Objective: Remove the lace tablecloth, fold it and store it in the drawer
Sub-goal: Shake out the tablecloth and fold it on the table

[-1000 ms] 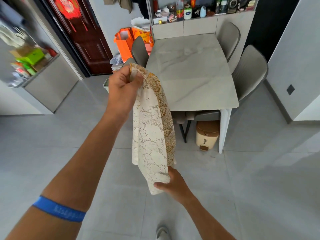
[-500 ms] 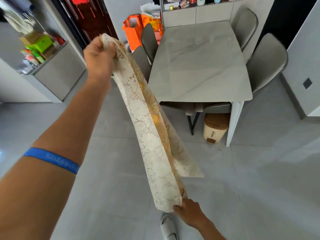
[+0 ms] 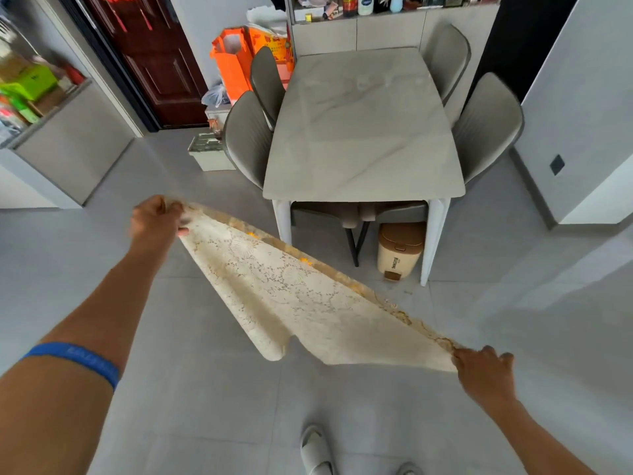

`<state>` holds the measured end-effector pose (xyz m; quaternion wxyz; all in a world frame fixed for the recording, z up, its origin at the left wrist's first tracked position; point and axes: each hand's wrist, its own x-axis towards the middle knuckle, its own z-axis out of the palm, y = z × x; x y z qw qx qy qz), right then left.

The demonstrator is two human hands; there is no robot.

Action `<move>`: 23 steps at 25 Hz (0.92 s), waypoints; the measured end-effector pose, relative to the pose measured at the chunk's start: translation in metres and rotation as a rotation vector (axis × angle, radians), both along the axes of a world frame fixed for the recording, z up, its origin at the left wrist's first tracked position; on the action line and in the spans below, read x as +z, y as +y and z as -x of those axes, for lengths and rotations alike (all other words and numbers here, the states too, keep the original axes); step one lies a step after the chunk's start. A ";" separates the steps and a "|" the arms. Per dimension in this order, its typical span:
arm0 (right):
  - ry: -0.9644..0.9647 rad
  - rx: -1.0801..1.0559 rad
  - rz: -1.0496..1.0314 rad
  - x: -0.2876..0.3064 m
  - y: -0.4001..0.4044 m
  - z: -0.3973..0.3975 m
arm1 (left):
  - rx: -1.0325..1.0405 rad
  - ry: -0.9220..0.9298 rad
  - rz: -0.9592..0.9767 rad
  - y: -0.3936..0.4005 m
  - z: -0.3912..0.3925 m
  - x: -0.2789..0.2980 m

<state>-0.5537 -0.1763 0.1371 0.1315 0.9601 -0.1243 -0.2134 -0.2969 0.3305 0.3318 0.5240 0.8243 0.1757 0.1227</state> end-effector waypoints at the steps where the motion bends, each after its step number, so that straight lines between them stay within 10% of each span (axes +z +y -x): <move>1: -0.025 -0.031 0.041 0.011 -0.011 -0.009 | 0.000 0.012 0.018 0.008 0.006 -0.011; 8: -0.373 -0.150 0.026 0.073 -0.060 -0.082 | -0.104 0.105 -0.046 0.027 0.058 -0.057; 15: -0.343 -0.110 0.208 0.097 -0.081 -0.109 | -0.203 0.236 -0.548 0.021 0.085 -0.063; 23: -0.389 -0.055 0.170 0.105 -0.092 -0.107 | -0.368 0.319 -0.648 0.036 0.079 -0.062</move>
